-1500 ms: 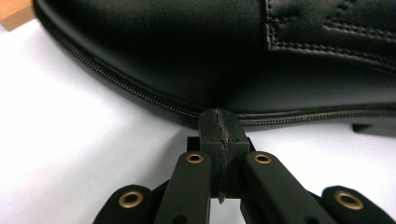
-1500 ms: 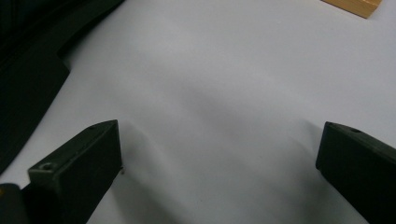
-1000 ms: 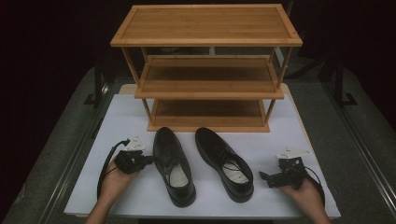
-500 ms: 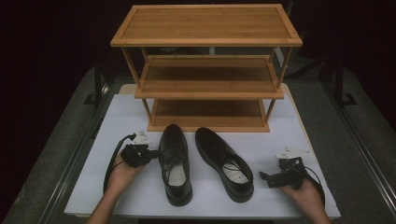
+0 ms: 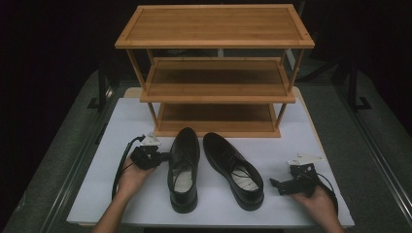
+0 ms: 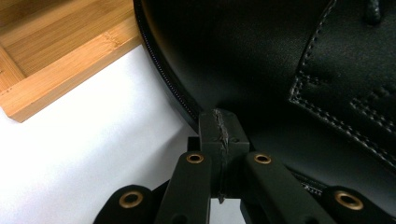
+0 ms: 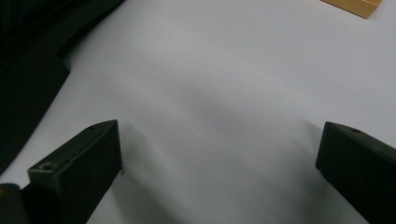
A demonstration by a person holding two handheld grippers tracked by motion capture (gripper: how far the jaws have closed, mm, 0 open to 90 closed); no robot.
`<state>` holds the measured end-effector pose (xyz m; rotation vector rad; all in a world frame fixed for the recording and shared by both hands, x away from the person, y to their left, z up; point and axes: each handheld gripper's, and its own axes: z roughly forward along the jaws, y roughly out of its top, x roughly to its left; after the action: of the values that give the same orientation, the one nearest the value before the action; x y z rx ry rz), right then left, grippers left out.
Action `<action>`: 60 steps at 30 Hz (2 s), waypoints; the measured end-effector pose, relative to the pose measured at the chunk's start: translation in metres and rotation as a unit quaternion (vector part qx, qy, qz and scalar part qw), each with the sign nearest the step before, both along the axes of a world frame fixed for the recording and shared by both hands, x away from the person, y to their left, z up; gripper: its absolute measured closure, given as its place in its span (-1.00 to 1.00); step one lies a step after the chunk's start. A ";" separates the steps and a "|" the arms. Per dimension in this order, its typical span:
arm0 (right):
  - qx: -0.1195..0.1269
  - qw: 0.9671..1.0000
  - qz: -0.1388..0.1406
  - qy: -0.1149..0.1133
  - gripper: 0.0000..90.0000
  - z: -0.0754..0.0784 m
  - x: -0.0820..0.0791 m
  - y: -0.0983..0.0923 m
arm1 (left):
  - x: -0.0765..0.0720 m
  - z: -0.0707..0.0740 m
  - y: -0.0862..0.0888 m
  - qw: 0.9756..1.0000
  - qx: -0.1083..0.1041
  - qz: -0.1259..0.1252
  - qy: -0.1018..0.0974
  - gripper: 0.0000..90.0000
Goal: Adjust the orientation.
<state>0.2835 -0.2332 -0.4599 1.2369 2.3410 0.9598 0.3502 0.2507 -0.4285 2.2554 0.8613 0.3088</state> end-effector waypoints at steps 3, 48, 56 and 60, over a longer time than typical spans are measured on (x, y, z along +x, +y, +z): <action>0.000 1.000 0.000 0.000 -1.00 0.000 0.000 0.000 | 0.000 0.000 0.000 1.000 -0.001 0.000 -0.001 1.00; 0.000 1.000 -0.001 0.000 -1.00 0.000 0.000 0.000 | -0.075 -0.009 0.078 0.998 0.043 0.047 -0.012 -0.99; 0.000 1.000 0.000 0.001 -1.00 0.000 0.000 0.000 | -0.080 -0.020 0.087 0.999 0.022 0.047 -0.009 -1.00; -0.001 1.000 0.000 0.001 -1.00 0.000 0.000 0.000 | -0.081 -0.022 0.090 0.999 0.011 0.043 -0.015 -1.00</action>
<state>0.2836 -0.2330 -0.4597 1.2383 2.3426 0.9574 0.2695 0.3404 -0.4504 2.2328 0.9453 0.3928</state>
